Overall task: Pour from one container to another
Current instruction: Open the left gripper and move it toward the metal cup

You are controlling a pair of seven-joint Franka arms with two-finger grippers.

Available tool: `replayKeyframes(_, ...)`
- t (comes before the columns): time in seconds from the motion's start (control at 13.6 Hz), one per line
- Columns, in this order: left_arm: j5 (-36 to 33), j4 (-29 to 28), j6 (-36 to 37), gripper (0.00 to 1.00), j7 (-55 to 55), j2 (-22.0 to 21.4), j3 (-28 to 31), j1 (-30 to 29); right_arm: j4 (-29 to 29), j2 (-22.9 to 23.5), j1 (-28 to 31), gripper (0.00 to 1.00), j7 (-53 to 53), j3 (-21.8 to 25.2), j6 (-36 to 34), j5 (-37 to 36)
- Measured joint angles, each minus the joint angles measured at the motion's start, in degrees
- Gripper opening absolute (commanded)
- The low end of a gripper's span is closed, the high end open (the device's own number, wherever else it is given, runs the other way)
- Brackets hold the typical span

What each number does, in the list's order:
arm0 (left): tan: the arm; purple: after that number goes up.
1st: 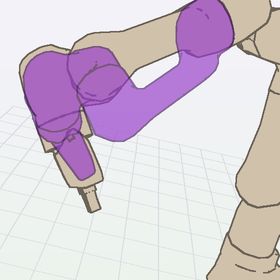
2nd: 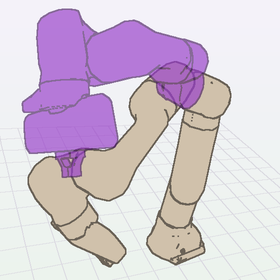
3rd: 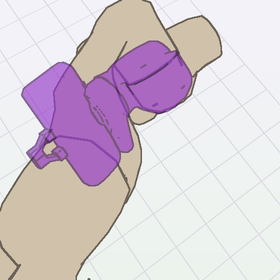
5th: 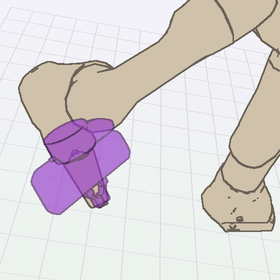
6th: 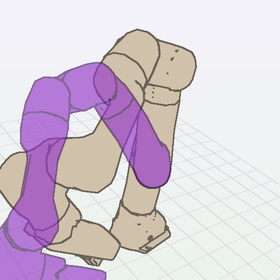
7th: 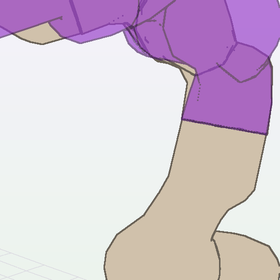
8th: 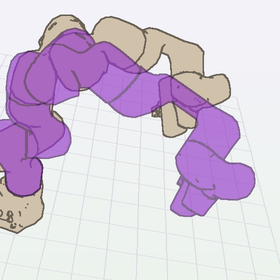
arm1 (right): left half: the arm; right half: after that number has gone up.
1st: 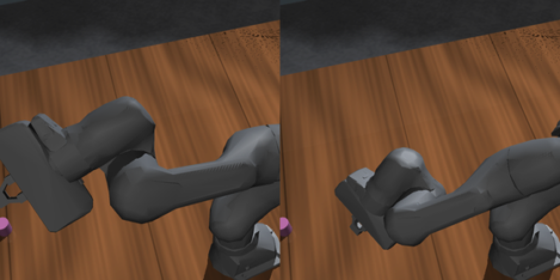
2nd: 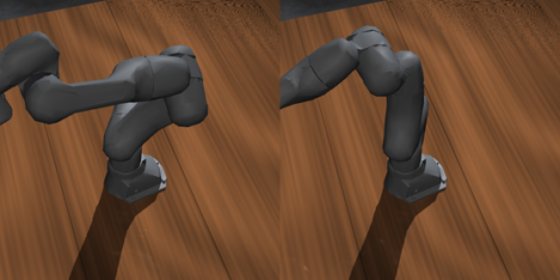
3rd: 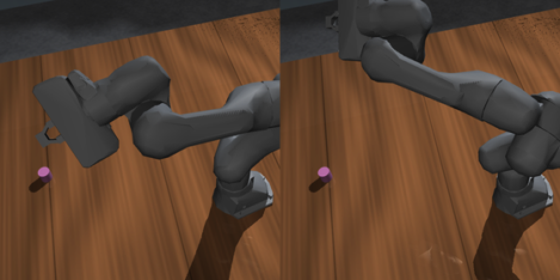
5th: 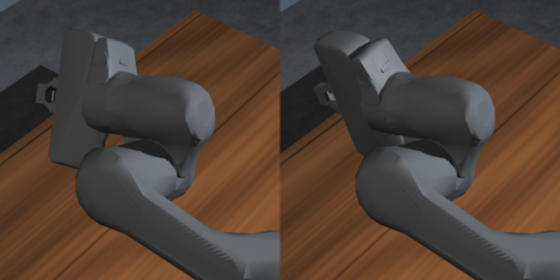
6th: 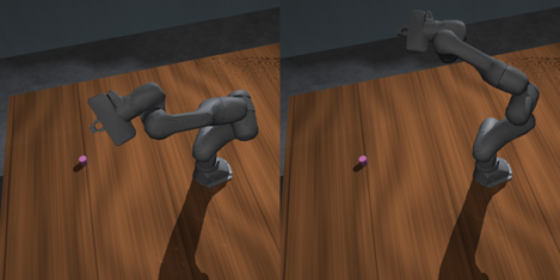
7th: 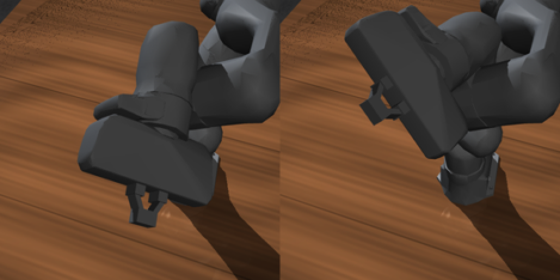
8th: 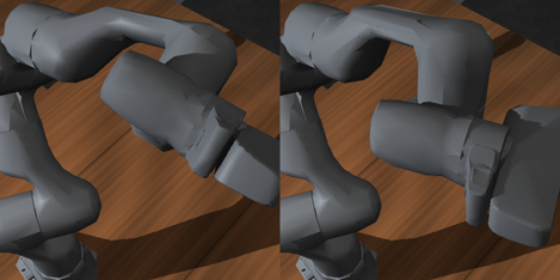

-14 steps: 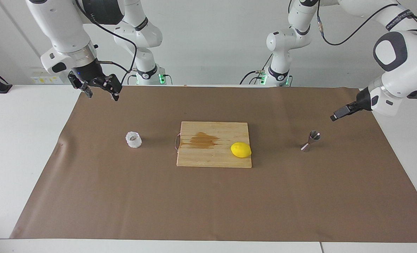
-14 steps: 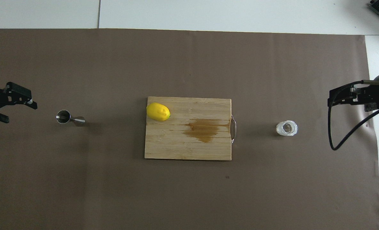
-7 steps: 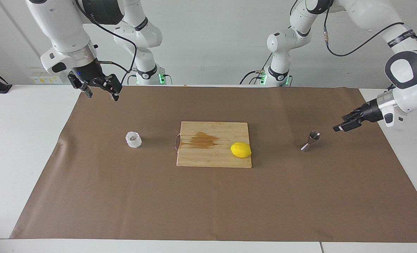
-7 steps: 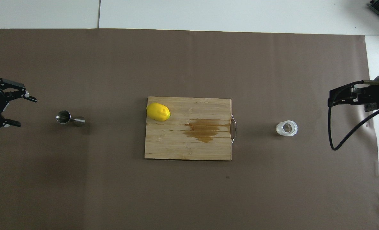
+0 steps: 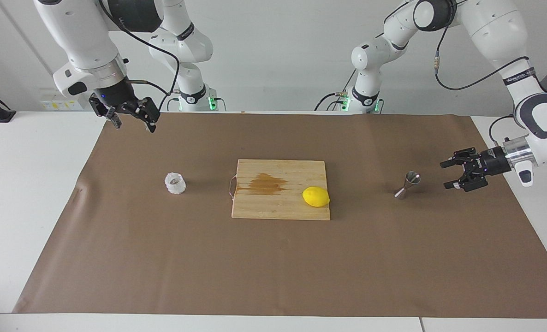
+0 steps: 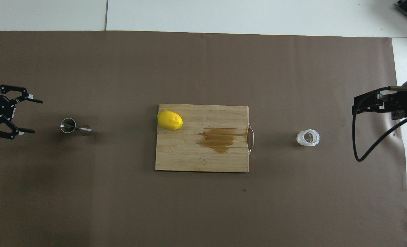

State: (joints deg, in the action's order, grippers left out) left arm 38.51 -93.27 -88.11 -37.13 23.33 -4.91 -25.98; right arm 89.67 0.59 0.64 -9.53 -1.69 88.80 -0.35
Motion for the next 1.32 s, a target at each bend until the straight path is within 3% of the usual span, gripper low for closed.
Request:
replayKeyframes(0.66,11.97,-7.07,-2.35,1.00,-0.25,2.88,-0.05,-1.97,0.00,0.00,0.00,1.00,0.00,0.00,0.00,0.00)
replayKeyframes(1.32,13.34,-12.07,-3.34,1.00,-0.28,2.68,-0.03,-4.86,0.00,0.00,0.00,1.00,0.00,0.00,0.00,0.00)
